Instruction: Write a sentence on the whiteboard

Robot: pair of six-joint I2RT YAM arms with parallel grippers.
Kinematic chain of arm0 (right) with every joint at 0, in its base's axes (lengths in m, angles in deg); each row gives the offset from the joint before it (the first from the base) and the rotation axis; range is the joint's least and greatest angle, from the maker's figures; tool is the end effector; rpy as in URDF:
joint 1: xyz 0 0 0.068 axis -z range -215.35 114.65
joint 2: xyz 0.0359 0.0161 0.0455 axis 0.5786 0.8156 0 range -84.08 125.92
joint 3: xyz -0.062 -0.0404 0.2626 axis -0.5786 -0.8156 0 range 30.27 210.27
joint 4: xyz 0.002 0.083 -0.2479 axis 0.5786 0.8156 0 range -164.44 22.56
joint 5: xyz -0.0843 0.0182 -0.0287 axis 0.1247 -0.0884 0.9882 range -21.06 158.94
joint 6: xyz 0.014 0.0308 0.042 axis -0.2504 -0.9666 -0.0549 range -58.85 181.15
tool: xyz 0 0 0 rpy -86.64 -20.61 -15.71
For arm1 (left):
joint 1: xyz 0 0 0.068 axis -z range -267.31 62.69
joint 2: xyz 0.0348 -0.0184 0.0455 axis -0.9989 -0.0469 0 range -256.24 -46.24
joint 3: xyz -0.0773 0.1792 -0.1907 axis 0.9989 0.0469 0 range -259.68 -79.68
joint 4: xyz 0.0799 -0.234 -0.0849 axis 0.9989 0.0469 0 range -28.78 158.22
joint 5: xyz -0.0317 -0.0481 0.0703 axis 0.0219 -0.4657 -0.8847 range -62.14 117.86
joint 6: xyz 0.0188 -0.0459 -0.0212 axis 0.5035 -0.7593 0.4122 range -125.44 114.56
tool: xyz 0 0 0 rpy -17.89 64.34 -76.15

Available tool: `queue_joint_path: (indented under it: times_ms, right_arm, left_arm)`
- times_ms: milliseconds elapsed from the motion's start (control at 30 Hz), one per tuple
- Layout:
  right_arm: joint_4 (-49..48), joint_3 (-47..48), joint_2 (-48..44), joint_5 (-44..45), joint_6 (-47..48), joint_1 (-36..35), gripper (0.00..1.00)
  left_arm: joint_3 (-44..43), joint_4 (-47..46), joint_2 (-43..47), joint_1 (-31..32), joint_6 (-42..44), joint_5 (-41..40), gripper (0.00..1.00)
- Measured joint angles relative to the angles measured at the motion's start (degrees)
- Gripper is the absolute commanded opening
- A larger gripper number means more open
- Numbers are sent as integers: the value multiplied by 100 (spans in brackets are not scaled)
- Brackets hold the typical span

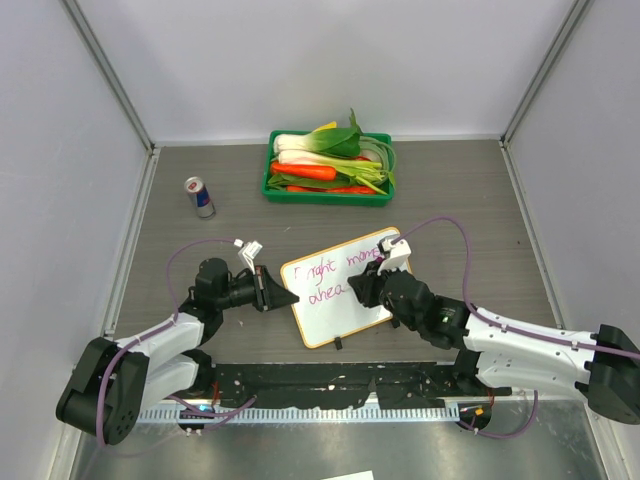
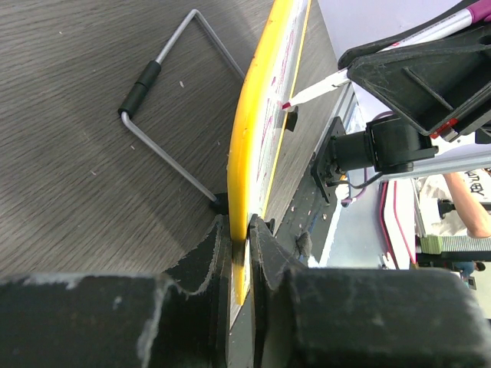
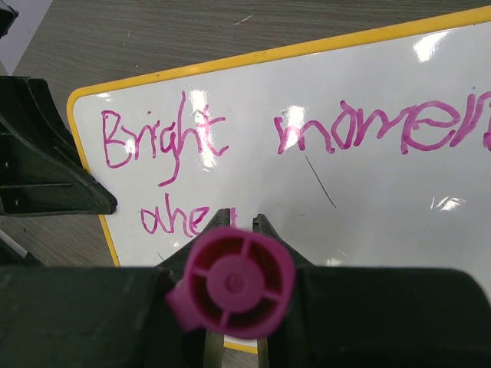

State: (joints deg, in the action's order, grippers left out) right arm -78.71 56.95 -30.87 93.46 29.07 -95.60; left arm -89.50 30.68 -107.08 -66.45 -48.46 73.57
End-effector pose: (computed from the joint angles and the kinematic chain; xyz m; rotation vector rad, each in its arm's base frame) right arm 0.1151 0.1718 0.2288 -0.1997 1.9692 0.6535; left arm 0.1635 -0.0896 0.1568 0.1930 2.1093 -1.4734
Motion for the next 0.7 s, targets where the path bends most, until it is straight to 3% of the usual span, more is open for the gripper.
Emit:
queue_joint_path:
  times_ms: [700]
  right_arm:
    - [315,341,-83,389,256,37,1]
  left_arm:
    - [0,-4,0,0,0,2,0]
